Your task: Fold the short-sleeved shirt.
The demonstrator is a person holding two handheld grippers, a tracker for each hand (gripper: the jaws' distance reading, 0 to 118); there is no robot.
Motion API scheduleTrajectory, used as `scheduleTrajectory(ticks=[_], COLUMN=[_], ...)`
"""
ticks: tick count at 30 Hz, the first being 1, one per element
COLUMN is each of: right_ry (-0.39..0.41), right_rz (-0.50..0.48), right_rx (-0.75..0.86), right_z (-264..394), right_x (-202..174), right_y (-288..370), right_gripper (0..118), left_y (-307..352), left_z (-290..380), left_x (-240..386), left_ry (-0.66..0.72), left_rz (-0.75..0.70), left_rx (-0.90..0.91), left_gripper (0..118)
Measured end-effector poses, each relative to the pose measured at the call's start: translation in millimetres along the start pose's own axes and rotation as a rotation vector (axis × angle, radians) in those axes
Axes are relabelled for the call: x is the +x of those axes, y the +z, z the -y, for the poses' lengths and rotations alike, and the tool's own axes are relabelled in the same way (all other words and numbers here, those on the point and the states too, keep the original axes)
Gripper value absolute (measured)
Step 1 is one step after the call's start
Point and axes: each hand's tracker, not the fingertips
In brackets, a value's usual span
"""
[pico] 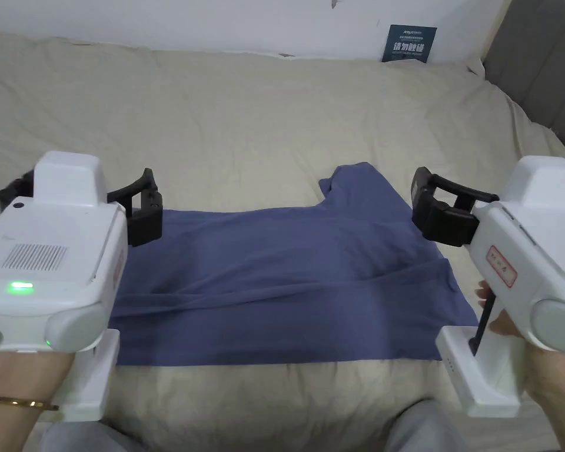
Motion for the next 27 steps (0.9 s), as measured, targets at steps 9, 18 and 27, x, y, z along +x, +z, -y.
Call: scheduleTrajectory(ticks=[9, 18, 27], right_ry=[-0.025, 0.019, 0.034], right_rz=[-0.004, -0.048, -0.066], right_rx=[-0.012, -0.079, -0.164], right_z=[2, 6, 12], right_x=[-3, -12, -9], right_y=[-13, -28, -82], right_gripper=[2, 1, 1], left_y=[-8, -80, -232], left_z=[5, -10, -5], left_x=[9, -19, -63], left_ry=[0.023, 0.089, 0.118], left_rz=[0.057, 0.086, 0.058], left_rx=[-0.069, -0.271, -0.664], left_gripper=[0, 3, 113])
